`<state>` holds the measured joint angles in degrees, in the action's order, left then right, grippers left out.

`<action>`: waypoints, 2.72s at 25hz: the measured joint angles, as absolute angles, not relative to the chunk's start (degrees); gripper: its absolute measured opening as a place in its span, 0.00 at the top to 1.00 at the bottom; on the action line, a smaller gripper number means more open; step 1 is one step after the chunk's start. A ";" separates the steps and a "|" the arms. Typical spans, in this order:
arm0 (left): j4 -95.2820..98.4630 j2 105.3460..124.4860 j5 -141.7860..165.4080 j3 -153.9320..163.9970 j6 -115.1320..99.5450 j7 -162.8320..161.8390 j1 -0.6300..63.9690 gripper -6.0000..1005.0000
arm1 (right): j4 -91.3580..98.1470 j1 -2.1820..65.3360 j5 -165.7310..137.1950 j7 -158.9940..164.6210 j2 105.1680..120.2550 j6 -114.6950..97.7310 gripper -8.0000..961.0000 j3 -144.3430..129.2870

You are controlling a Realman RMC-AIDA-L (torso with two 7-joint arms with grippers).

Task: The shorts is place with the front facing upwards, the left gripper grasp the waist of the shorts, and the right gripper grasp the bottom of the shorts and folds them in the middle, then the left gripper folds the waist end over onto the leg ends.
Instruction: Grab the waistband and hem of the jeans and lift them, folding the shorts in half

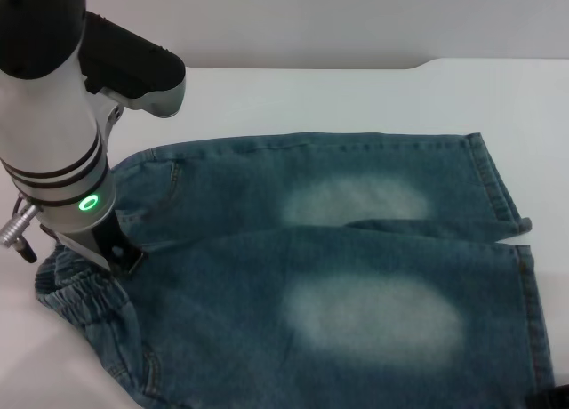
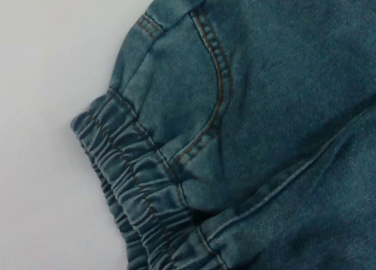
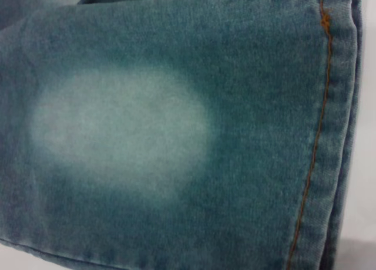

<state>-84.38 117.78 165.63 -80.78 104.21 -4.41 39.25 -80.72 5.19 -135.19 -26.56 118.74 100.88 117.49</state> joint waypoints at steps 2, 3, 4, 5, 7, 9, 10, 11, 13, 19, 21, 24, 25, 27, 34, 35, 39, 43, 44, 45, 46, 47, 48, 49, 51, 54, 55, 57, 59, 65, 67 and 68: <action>-84.38 117.77 165.60 -80.70 104.21 -4.44 39.31 0.97 | -80.64 5.19 -135.27 -26.67 118.74 100.56 0.43 117.42; -84.38 117.78 165.59 -80.68 104.21 -4.44 39.33 0.97 | -80.64 5.19 -135.27 -26.67 118.74 100.56 0.43 117.42; -84.38 117.77 165.59 -80.68 104.21 -4.45 39.36 0.97 | -80.60 5.19 -135.28 -26.69 118.74 100.47 0.44 117.42; -84.38 117.77 165.58 -80.68 104.21 -4.45 39.39 0.97 | -80.58 5.19 -135.29 -26.72 118.73 100.45 0.44 117.42; -84.38 117.77 165.58 -80.68 104.21 -4.49 39.42 0.97 | -80.57 5.19 -135.35 -26.74 118.68 100.44 0.45 117.33; -84.38 117.77 165.58 -80.68 104.22 -4.50 39.43 0.97 | -80.57 5.20 -135.44 -26.75 118.65 100.46 0.45 117.13; -84.37 117.77 165.58 -80.68 104.23 -4.50 39.43 0.97 | -80.56 5.23 -135.49 -26.77 118.65 100.46 0.46 117.08; -84.36 117.77 165.58 -80.68 104.24 -4.49 39.44 0.97 | -80.56 5.26 -135.62 -26.79 118.65 100.47 0.46 117.01; -84.31 117.77 165.58 -80.68 104.24 -4.46 39.45 0.97 | -80.54 5.26 -136.14 -26.85 118.65 100.44 0.47 116.98; -84.28 117.77 165.58 -80.68 104.24 -4.42 39.30 0.97 | -80.48 5.28 -136.68 -27.38 118.66 100.40 0.68 117.24; -84.28 117.77 165.59 -80.68 104.24 -4.41 39.13 0.97 | -80.48 5.28 -136.72 -27.70 118.65 100.41 0.77 117.38; -84.29 117.77 165.59 -80.68 104.24 -4.40 39.00 0.97 | -80.79 5.26 -136.73 -28.10 118.62 100.42 0.90 117.45; -84.31 117.77 165.59 -80.68 104.24 -4.40 38.97 0.97 | -81.00 5.24 -136.72 -28.23 118.62 100.42 0.95 117.46; -84.33 117.77 165.59 -80.68 104.24 -4.39 38.96 0.97 | -81.35 5.22 -136.59 -28.41 118.60 100.42 0.97 117.48; -84.31 117.76 165.59 -80.69 104.04 -4.40 38.93 0.97 | -82.35 5.39 -135.60 -28.99 118.70 100.62 0.99 117.61; -84.39 117.74 165.59 -80.73 104.00 -4.41 38.93 0.97 | -82.55 5.47 -135.14 -28.99 118.70 100.66 0.99 117.77; -84.72 117.66 165.59 -81.03 103.47 -4.45 38.90 0.97 | -84.66 5.80 -133.57 -29.06 118.67 100.71 0.99 118.90; -84.81 117.62 165.59 -81.16 103.04 -4.45 38.74 0.97 | -87.12 5.81 -131.79 -29.75 118.74 100.30 0.99 119.53; -84.81 117.62 165.59 -81.16 103.04 -4.45 38.74 0.97 | -87.52 5.81 -130.89 -29.91 118.72 100.05 0.99 119.73; -84.81 117.62 165.59 -81.16 103.04 -4.45 38.74 0.97 | -87.93 5.81 -130.26 -29.99 118.71 99.73 0.99 119.95; -84.81 117.62 165.59 -81.16 103.04 -4.45 38.74 0.97 | -88.35 5.83 -129.80 -30.09 118.69 99.40 0.99 120.21; -87.03 117.45 165.65 -81.54 101.80 -4.55 37.92 0.97 | -88.74 5.90 -129.61 -30.23 118.69 99.19 0.99 120.64; -87.03 117.45 165.65 -81.54 101.80 -4.55 37.92 0.97 | -89.23 6.03 -129.26 -30.45 118.70 99.05 0.99 121.25; -89.28 117.27 165.68 -82.23 100.85 -4.43 37.17 0.97 | -89.67 6.16 -128.83 -30.61 118.72 99.00 0.99 121.86; -89.28 117.27 165.68 -82.23 100.85 -4.43 37.17 0.97 | -90.82 6.46 -127.30 -30.71 118.72 98.97 0.99 123.00; -92.09 116.39 165.68 -83.51 97.20 -4.25 35.26 0.97 | -93.23 6.74 -125.47 -30.94 118.71 98.53 0.99 124.68; -92.50 116.19 165.69 -83.83 96.16 -4.13 34.73 0.97 | -94.14 6.80 -125.29 -31.14 118.70 98.06 0.99 125.37; -93.06 115.93 165.69 -84.73 94.33 -3.60 33.90 0.97 | -95.77 6.96 -125.04 -31.46 118.70 97.21 0.99 126.43; -93.41 115.89 165.69 -85.94 92.75 -2.76 33.21 0.97 | -96.95 7.27 -124.09 -32.35 118.68 96.15 0.99 128.18; -93.87 116.67 165.66 -89.99 84.18 0.82 30.15 0.97 | -96.53 7.83 -122.23 -35.50 118.80 91.34 0.99 132.18; -93.67 117.14 165.67 -91.29 81.20 1.97 29.48 0.97 | -96.50 7.51 -122.18 -36.40 118.88 88.93 0.99 132.23; -93.47 117.33 165.67 -91.86 79.82 2.46 29.25 0.97 | -96.50 7.40 -122.18 -36.86 118.90 87.72 0.99 132.24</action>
<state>-93.47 117.33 165.67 -91.86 79.82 2.46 29.25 -96.50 7.40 -122.18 -36.86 118.90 87.72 132.24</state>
